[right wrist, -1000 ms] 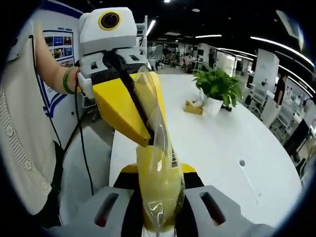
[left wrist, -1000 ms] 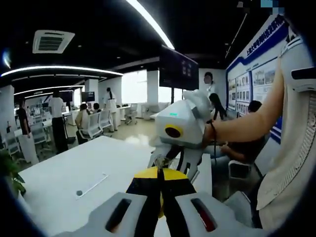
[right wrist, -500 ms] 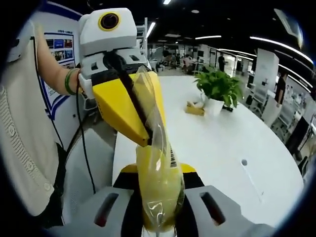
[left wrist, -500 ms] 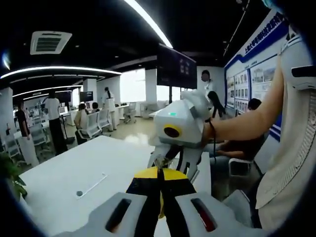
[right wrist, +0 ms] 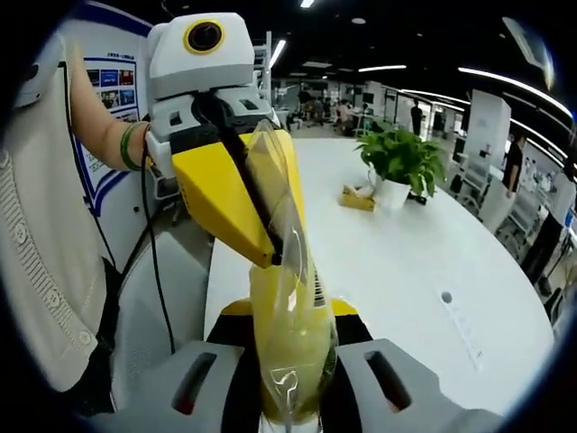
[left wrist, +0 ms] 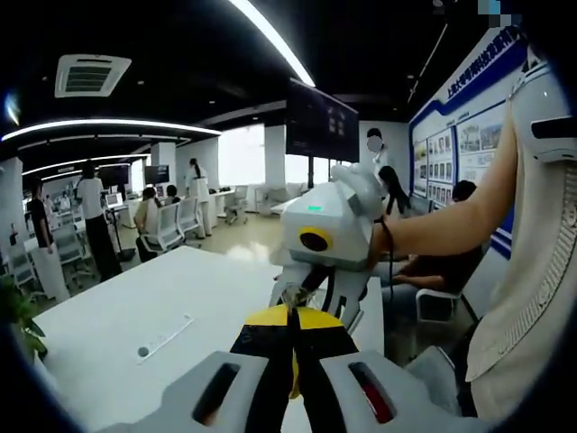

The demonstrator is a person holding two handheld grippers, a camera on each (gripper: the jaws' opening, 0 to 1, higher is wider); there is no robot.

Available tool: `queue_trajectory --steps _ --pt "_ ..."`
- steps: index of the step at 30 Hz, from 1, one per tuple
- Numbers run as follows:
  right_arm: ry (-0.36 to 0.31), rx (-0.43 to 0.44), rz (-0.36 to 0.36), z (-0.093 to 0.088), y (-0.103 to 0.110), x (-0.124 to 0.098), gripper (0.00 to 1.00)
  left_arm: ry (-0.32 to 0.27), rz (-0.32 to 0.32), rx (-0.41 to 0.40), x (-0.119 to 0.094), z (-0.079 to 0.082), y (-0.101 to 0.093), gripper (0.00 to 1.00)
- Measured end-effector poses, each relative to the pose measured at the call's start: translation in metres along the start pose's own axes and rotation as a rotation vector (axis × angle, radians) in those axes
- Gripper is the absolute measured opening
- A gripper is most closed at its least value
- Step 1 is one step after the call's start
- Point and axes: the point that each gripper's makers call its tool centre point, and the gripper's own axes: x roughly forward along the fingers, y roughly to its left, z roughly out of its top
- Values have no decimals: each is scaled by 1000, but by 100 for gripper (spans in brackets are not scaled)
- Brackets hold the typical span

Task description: Compare the silicone blocks by pressing each to a similar depth, holding the contact briefly, and releasing to observe deformation and rebound differences across the visible hardness samples.

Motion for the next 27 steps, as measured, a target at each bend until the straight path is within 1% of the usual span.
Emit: queue_trajectory --steps 10,13,14,16,17,18,19,20,27 --pt "0 -6 3 0 -1 3 12 7 7 5 4 -1 -5 0" --pt "-4 -4 5 1 -1 4 13 8 10 9 4 0 -4 0" --pt "-10 -9 -5 1 -3 4 14 7 13 13 4 0 -4 0" --pt "-7 -12 3 1 -2 4 15 9 12 13 2 -1 -1 0" --pt "-29 -35 -20 4 -5 4 15 6 14 15 1 0 0 0" --pt "-45 -49 -27 6 -6 4 16 4 14 13 1 0 0 0" --pt "-29 -24 -13 4 -4 4 16 7 17 20 1 0 -1 0" --pt "-29 -20 -12 3 -4 4 16 9 18 23 1 0 -1 0" --pt "-40 -45 -27 5 -5 3 18 4 15 21 2 2 -3 0"
